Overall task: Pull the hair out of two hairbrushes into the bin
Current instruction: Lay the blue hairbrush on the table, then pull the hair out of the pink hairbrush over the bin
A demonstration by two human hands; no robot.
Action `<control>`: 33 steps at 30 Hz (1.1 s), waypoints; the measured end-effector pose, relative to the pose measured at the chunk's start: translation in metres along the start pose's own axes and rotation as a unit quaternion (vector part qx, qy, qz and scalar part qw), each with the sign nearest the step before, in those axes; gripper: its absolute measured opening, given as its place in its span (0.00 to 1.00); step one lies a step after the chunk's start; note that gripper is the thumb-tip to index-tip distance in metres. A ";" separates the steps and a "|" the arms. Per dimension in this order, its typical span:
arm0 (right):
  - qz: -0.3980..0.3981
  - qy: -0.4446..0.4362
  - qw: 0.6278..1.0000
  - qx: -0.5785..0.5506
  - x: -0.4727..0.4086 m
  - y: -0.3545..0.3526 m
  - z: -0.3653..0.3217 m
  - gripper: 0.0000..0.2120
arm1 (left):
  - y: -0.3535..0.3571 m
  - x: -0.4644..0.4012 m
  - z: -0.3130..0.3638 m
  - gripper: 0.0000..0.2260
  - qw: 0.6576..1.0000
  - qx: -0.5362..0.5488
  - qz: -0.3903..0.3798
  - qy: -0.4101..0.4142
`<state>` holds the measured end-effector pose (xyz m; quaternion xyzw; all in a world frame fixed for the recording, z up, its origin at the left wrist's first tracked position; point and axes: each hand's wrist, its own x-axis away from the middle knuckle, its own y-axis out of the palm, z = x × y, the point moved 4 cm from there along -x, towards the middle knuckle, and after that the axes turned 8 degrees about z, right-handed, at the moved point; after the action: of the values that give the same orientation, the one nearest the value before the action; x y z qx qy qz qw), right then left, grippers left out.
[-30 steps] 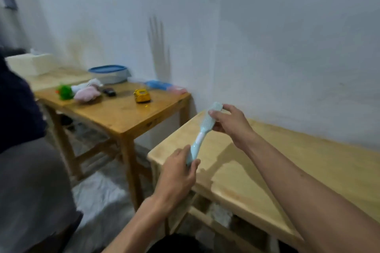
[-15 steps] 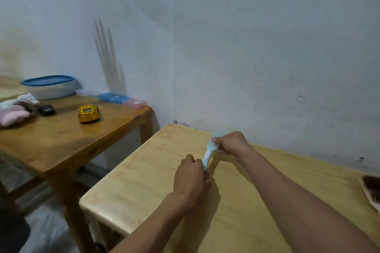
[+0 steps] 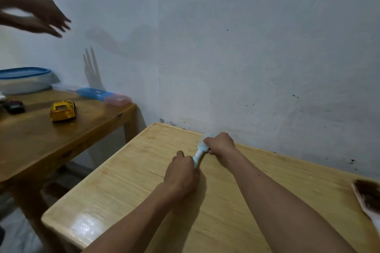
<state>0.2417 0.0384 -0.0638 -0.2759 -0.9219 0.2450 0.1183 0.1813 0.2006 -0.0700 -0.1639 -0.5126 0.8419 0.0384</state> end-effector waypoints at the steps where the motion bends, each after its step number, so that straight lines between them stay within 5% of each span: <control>1: -0.004 -0.002 1.000 0.006 -0.001 0.001 0.001 0.12 | 0.001 0.000 0.000 0.15 1.000 -0.002 -0.002 0.000; 12: 0.010 -0.036 0.997 0.062 0.019 -0.096 -0.003 0.11 | -0.022 0.017 0.046 0.25 0.993 -0.013 0.083 0.079; 17: 0.048 -0.046 0.987 0.148 0.032 -0.197 0.021 0.21 | 0.011 0.053 0.136 0.25 0.988 0.048 0.002 0.149; 23: 0.114 -0.006 0.943 0.314 0.048 -0.303 0.088 0.14 | 0.058 0.109 0.243 0.27 0.971 0.067 -0.098 0.207; 29: 0.115 0.067 0.940 0.315 0.062 -0.340 0.155 0.23 | 0.094 0.145 0.315 0.26 0.963 0.074 -0.142 0.215; 33: 0.096 0.094 0.959 0.249 0.064 -0.340 0.173 0.14 | 0.106 0.148 0.332 0.27 0.964 0.090 -0.159 0.192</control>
<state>-0.0253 -0.2391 -0.0304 -0.3468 -0.7856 0.4500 0.2450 -0.0518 -0.0971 -0.0579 -0.2343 -0.4373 0.8204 0.2842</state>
